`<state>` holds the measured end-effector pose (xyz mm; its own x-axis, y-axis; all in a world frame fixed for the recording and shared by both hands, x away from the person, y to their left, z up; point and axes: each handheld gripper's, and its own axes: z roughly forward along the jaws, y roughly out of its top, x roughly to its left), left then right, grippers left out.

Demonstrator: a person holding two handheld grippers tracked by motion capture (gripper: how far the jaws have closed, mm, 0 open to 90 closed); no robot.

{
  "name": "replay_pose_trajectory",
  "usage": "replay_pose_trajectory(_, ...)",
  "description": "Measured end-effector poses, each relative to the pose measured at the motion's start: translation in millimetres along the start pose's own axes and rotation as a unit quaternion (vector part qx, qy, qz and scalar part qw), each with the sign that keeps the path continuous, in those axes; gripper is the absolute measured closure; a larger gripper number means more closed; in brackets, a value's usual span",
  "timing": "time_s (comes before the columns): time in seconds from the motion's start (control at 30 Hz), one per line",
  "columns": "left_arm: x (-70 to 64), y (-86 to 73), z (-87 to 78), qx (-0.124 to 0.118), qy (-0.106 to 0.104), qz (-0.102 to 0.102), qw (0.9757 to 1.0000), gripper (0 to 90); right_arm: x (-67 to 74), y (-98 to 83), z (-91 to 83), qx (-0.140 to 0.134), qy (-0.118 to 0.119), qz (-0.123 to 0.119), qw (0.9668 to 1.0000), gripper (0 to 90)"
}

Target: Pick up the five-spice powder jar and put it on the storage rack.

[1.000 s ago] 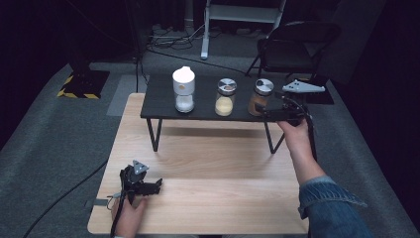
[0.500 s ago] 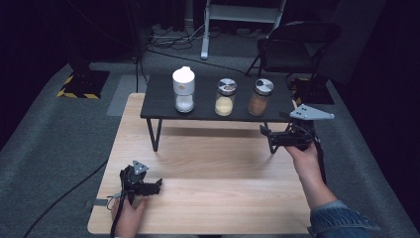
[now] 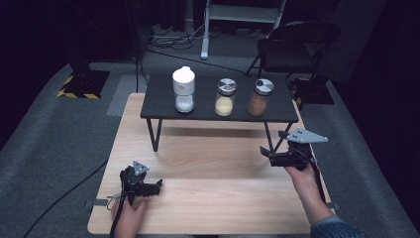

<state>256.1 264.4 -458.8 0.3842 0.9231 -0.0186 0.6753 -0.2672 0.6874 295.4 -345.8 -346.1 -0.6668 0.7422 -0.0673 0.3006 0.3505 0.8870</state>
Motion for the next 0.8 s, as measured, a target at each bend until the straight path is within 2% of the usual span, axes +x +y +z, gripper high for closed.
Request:
replay_pose_trajectory(0.27,0.2,0.0,0.1,0.000,-0.001,0.001,1.0000,0.3,3.5,-40.5,11.2,0.017,0.008,0.024,0.9995,6.8)
replay_pose_trajectory(0.5,0.3,0.0,0.0,0.000,-0.002,0.001,1.0000,0.3,5.3,-69.8,24.6,0.055,0.013,0.032,0.9979,6.5)
replay_pose_trajectory(0.8,0.3,0.1,0.0,0.000,-0.002,0.001,1.0000,0.3,6.8,-90.2,39.1,0.091,0.014,0.035,0.9951,5.7)
